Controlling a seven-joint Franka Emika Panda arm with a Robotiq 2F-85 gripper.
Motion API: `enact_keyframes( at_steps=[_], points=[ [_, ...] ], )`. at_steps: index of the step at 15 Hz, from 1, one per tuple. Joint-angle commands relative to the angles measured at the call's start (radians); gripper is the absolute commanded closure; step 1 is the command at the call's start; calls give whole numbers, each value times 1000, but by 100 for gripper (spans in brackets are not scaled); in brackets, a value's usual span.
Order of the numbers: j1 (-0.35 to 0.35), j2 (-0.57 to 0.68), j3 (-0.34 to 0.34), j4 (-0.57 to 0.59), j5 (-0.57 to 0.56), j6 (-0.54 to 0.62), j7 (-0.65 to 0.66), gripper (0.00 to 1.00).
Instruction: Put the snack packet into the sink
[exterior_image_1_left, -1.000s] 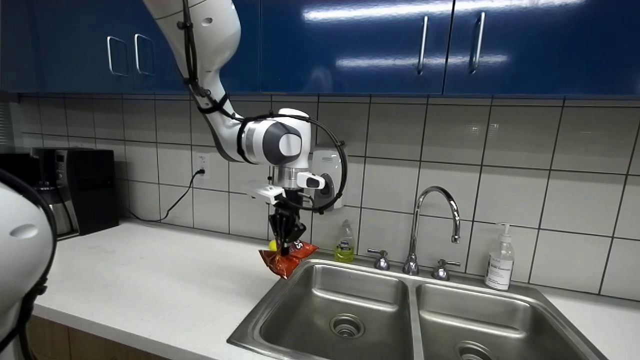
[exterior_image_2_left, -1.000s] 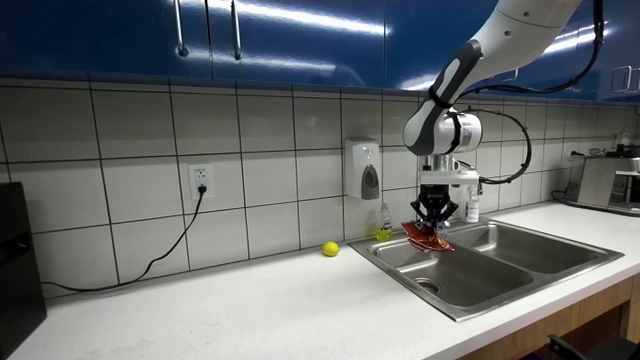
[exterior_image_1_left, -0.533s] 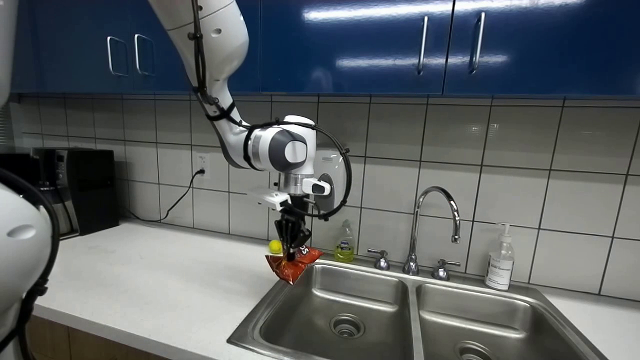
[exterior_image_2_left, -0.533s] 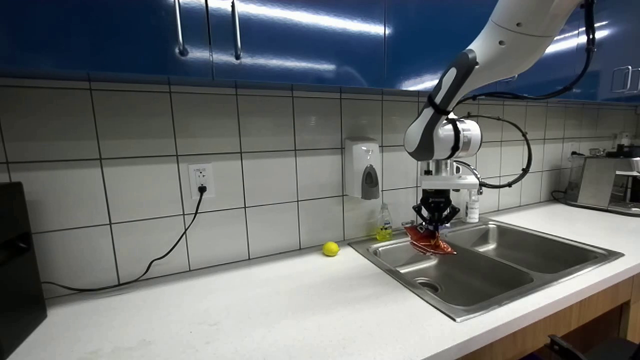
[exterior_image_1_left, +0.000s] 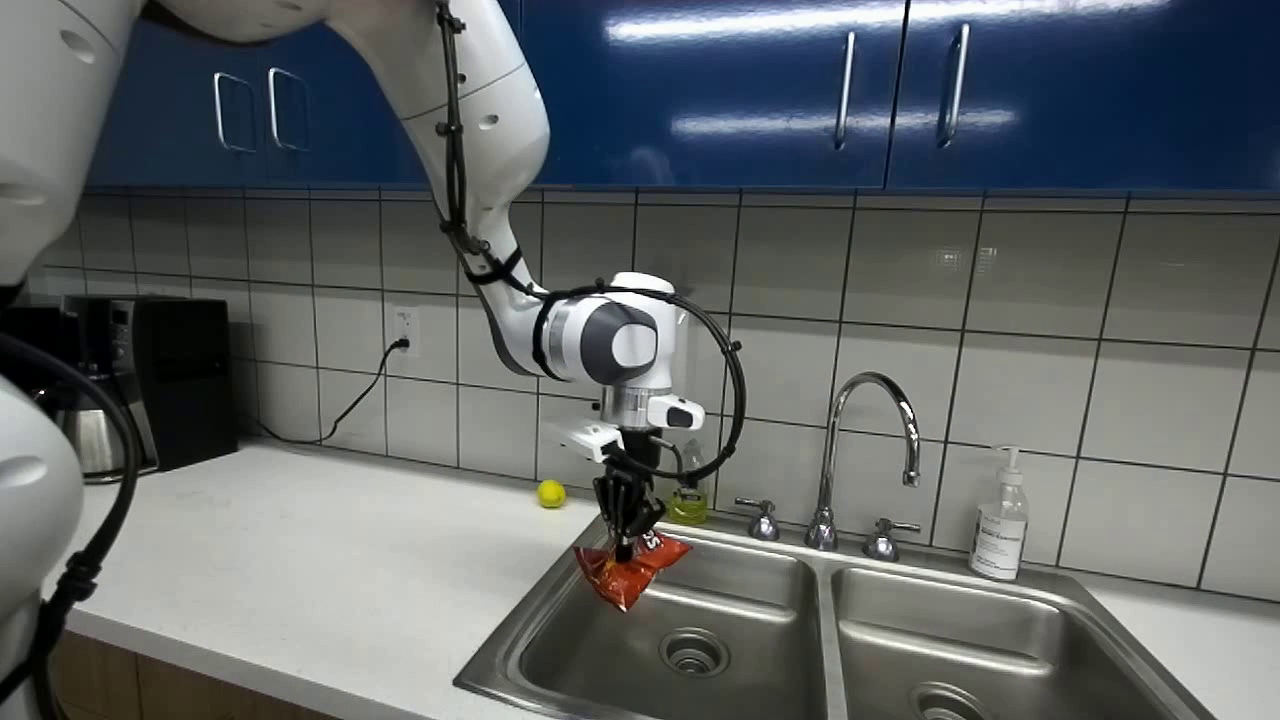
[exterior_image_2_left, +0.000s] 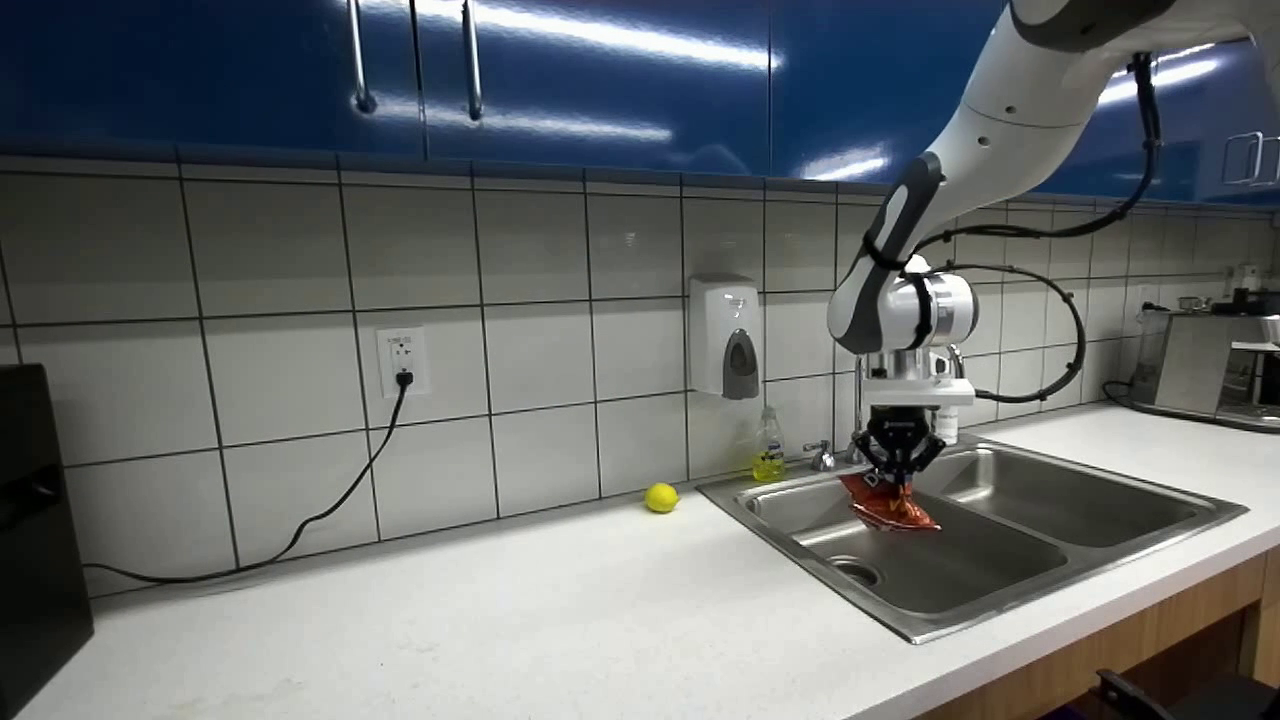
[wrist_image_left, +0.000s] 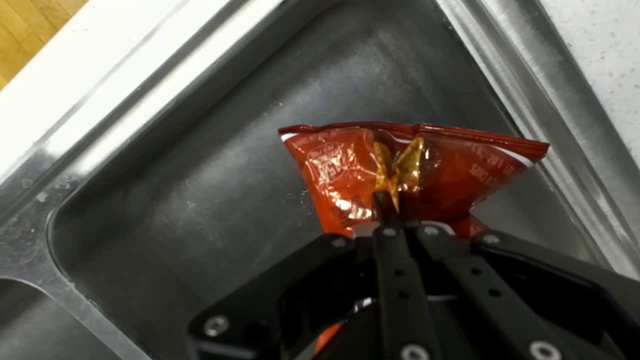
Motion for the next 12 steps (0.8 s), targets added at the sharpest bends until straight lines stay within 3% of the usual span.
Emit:
enact_keyframes(
  at_steps=[1, 12],
  points=[
    [-28, 96, 1, 73, 25, 10, 8, 100],
    [-73, 319, -7, 223, 60, 28, 4, 100]
  ],
)
